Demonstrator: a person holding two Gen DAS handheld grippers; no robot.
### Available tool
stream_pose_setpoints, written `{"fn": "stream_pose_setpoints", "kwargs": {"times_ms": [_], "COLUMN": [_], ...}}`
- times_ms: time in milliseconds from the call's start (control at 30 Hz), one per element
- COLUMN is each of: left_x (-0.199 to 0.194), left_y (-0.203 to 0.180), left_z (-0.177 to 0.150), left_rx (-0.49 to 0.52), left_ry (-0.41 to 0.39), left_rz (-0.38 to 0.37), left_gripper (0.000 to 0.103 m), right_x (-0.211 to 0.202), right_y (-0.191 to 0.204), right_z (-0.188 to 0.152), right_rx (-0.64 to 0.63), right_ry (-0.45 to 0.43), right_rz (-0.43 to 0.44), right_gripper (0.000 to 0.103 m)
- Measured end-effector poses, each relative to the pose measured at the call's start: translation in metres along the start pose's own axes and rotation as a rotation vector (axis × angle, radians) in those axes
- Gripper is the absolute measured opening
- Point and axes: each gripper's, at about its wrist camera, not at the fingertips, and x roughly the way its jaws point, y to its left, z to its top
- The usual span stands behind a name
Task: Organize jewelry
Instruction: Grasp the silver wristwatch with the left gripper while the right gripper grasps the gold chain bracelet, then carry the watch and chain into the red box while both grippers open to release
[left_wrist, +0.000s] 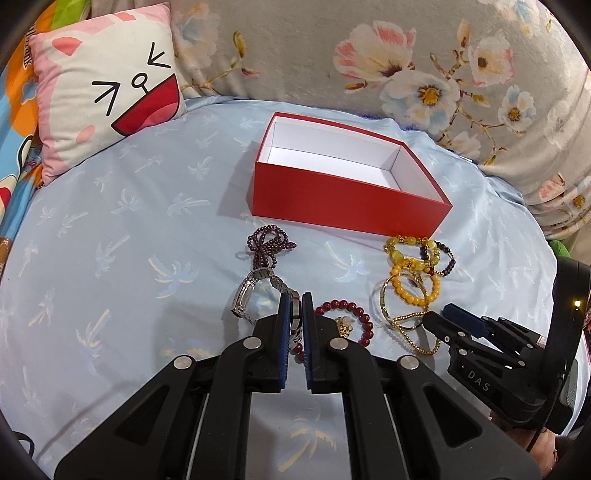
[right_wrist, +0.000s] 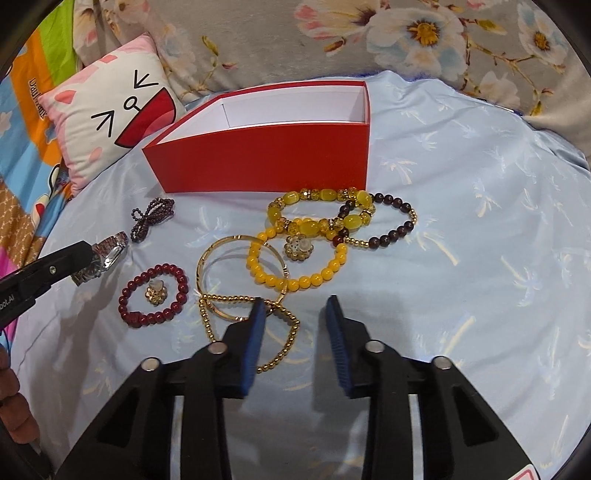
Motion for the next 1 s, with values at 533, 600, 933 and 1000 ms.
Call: {"fn": "stream_pose_setpoints", "kwargs": {"times_ms": [533,600,933,1000], "left_x": [-0.033,-0.041,-0.040,-0.023], "left_y": [-0.007,-0.009,-0.028,-0.033], "left_z": [0.009,0.022,0.122,0.141], "left_rx": [0.024,0.037,0.108,0.119], "left_ry": [-0.034,-0.055,-0.142,-0.135], "left_rz": [-0.038,-0.053,-0.140,-0.147], "left_gripper": [0.006,0.006,0.006,0.006], "right_x": [-0.057,-0.072,-0.094,-0.077], "right_y": [0.002,0.002,-0.008,-0.011], "right_z": [0.014,0.029,0.138,0.158], "right_rx": [0.020,0.011,0.001,0.010], "right_ry": [-0.082,-0.114,-0.245,-0.231], "right_rz": [0.048,0.051,0.081,0.087], "right_gripper": [0.004,0.004,0.004,0.004]}}
